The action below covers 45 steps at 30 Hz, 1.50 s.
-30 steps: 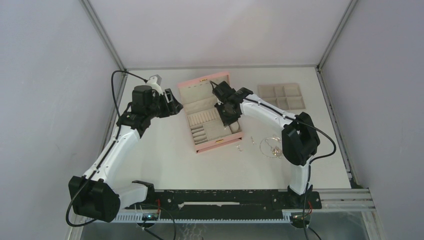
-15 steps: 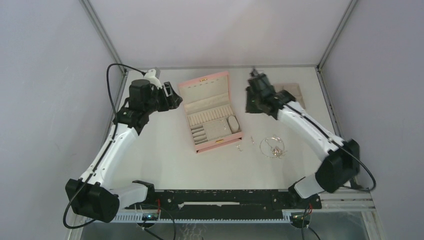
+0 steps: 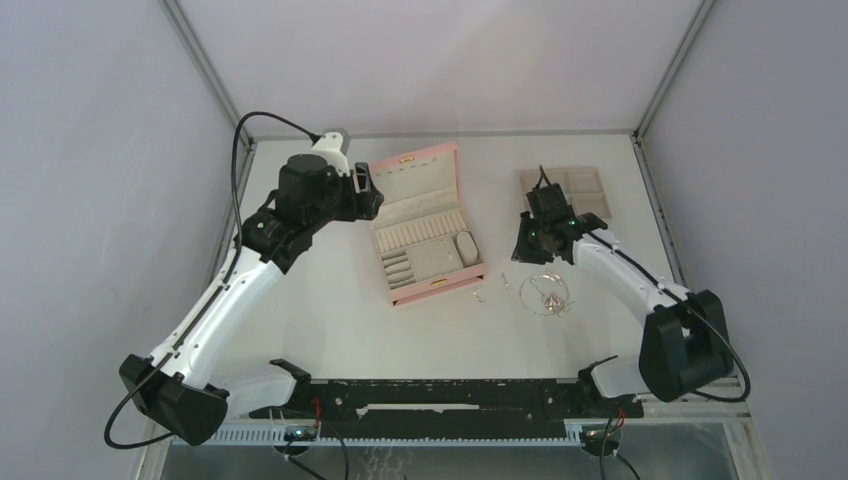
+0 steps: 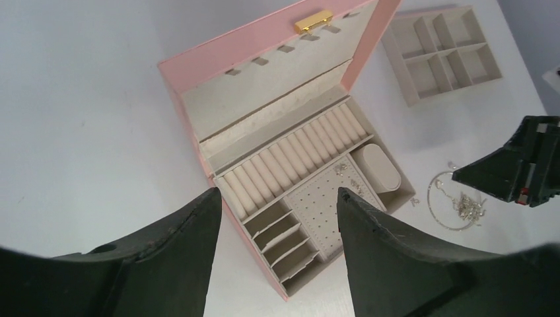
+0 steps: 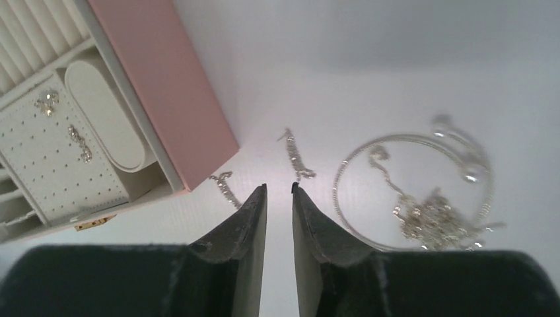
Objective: Organize the mixed jewelry
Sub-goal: Pick up the jewelry from the center of the board.
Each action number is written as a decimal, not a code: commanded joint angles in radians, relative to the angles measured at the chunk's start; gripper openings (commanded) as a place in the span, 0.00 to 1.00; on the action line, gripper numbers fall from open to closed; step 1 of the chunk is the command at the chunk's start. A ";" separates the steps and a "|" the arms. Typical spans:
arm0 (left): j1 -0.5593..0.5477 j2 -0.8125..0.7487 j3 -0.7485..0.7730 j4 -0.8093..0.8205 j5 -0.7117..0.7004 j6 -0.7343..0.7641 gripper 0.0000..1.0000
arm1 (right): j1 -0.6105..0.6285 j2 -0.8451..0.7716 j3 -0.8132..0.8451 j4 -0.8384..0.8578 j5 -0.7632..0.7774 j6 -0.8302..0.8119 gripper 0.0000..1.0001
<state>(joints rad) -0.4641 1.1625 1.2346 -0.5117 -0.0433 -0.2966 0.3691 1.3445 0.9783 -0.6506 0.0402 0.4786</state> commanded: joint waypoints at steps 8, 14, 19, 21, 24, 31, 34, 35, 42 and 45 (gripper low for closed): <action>-0.001 -0.026 0.008 -0.016 -0.089 0.004 0.71 | 0.003 0.288 0.031 0.112 -0.287 -0.008 0.26; -0.001 -0.023 -0.030 -0.007 -0.083 -0.010 0.73 | 0.003 0.309 0.034 0.105 -0.230 -0.045 0.29; -0.001 -0.004 -0.022 -0.001 -0.078 -0.019 0.73 | -0.009 0.283 0.035 0.118 -0.193 -0.043 0.29; 0.000 0.004 -0.016 -0.001 -0.074 -0.019 0.73 | -0.016 0.277 0.036 0.125 -0.191 -0.043 0.29; -0.001 0.011 -0.011 -0.001 -0.076 -0.018 0.73 | -0.023 0.289 0.047 0.125 -0.187 -0.048 0.28; -0.001 0.019 -0.008 0.001 -0.074 -0.018 0.73 | -0.022 0.348 0.056 0.132 -0.170 -0.067 0.28; -0.001 0.019 -0.010 0.001 -0.072 -0.019 0.73 | -0.023 0.371 0.058 0.134 -0.165 -0.073 0.27; -0.001 0.021 -0.012 0.001 -0.072 -0.021 0.73 | -0.024 0.377 0.060 0.132 -0.163 -0.074 0.26; -0.001 0.023 -0.013 -0.001 -0.069 -0.018 0.74 | -0.022 0.400 0.060 0.133 -0.146 -0.072 0.21; -0.001 0.023 -0.014 -0.002 -0.067 -0.018 0.74 | -0.021 0.405 0.060 0.140 -0.149 -0.071 0.17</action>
<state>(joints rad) -0.4644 1.1885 1.2049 -0.5419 -0.1104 -0.3065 0.3485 1.7309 1.0119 -0.5407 -0.1291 0.4232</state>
